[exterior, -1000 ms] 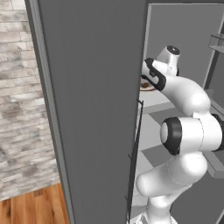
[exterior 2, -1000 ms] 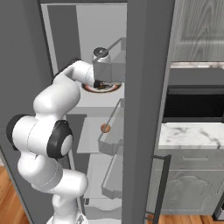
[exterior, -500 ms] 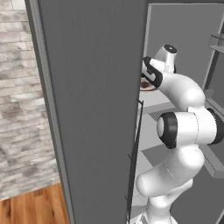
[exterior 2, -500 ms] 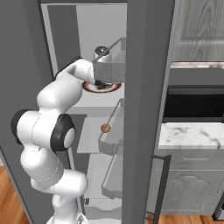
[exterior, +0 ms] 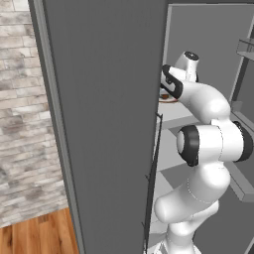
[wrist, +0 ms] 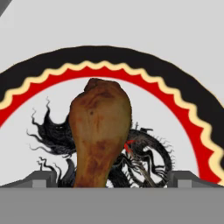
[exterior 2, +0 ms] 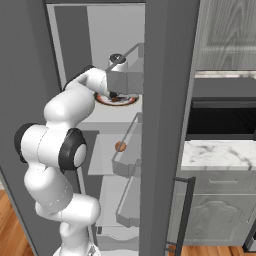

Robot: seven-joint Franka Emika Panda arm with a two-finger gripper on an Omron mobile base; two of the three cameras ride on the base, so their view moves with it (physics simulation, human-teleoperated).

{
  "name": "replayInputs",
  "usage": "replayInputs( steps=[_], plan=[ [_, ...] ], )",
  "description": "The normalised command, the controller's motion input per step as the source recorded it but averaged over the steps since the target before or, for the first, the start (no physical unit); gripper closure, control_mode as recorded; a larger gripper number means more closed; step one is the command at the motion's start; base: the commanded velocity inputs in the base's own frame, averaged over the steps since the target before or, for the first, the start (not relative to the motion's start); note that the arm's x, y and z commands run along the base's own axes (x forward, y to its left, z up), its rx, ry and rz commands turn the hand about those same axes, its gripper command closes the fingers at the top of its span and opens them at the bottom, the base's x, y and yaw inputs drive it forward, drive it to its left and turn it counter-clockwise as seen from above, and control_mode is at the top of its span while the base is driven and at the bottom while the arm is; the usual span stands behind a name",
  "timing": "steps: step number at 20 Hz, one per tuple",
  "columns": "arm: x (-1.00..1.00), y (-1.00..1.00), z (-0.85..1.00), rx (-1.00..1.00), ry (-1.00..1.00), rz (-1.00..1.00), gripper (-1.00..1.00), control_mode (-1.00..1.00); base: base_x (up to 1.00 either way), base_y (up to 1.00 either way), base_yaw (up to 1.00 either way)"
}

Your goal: Retrieve the chicken drumstick from the fridge and place it on the saucepan with marinade on the stove.

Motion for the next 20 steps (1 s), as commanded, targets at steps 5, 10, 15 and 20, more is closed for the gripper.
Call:
replayInputs(
  steps=[5,10,15,20],
  plan=[
    [0.04,0.04,-0.15,-0.01,0.02,0.0,-1.0,-1.0,0.0,0.0,0.0],
    [0.04,0.06,-0.1,0.0,0.02,0.0,1.0,-1.0,0.0,0.0,0.0],
    [0.0,0.08,-0.09,-0.01,0.02,0.0,1.0,-1.0,0.0,0.0,0.0],
    [0.0,0.05,-0.16,-0.01,0.0,0.0,1.0,-1.0,0.0,0.0,0.0]
  ],
)
